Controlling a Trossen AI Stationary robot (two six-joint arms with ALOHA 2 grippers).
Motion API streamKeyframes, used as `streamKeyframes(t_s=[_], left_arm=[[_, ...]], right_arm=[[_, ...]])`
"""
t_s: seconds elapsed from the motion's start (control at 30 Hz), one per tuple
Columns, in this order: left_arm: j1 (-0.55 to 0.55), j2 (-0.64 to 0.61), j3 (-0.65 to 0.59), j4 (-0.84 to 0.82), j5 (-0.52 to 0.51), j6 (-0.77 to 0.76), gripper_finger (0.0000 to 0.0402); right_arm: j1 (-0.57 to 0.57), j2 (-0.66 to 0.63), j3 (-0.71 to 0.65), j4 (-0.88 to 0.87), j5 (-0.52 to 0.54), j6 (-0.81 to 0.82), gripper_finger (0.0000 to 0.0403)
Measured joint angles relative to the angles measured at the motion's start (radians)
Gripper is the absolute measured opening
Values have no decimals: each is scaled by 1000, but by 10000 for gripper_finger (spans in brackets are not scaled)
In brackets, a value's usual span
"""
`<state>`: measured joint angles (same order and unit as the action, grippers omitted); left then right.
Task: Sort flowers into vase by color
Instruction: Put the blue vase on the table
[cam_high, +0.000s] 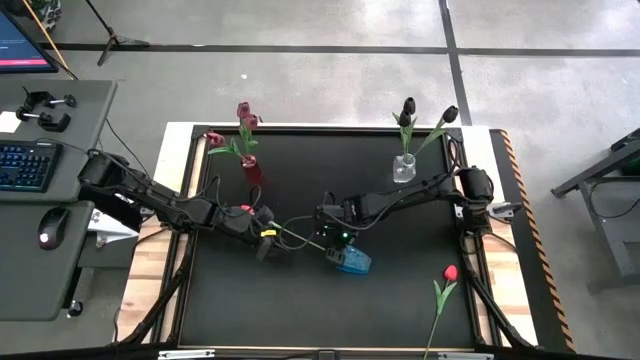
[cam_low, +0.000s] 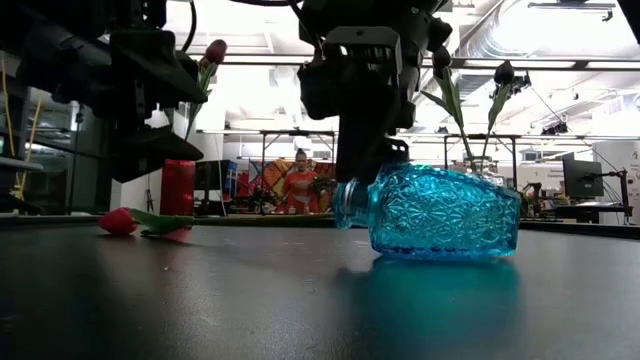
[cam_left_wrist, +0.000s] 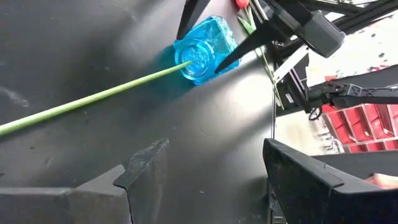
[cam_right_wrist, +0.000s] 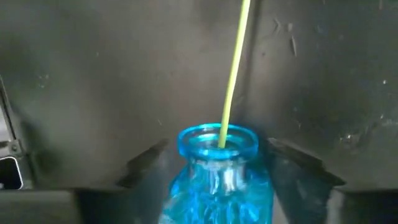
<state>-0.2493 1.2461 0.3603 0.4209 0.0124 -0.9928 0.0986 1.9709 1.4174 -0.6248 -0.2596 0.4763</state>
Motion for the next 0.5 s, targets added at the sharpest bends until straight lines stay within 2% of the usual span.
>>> streamKeyframes(t_s=[0.13,0.23,0.37,0.5], left_arm=[[0,0,0,0,0,2,248],[0,0,0,0,-2,12,248],[0,0,0,0,-3,27,248],[0,0,0,-4,-21,54,248]], right_arm=[[-2,0,0,-13,-25,17,320],[-3,0,1,-43,-64,46,363],[1,0,1,-70,-59,71,391],[7,0,1,-68,43,81,395]])
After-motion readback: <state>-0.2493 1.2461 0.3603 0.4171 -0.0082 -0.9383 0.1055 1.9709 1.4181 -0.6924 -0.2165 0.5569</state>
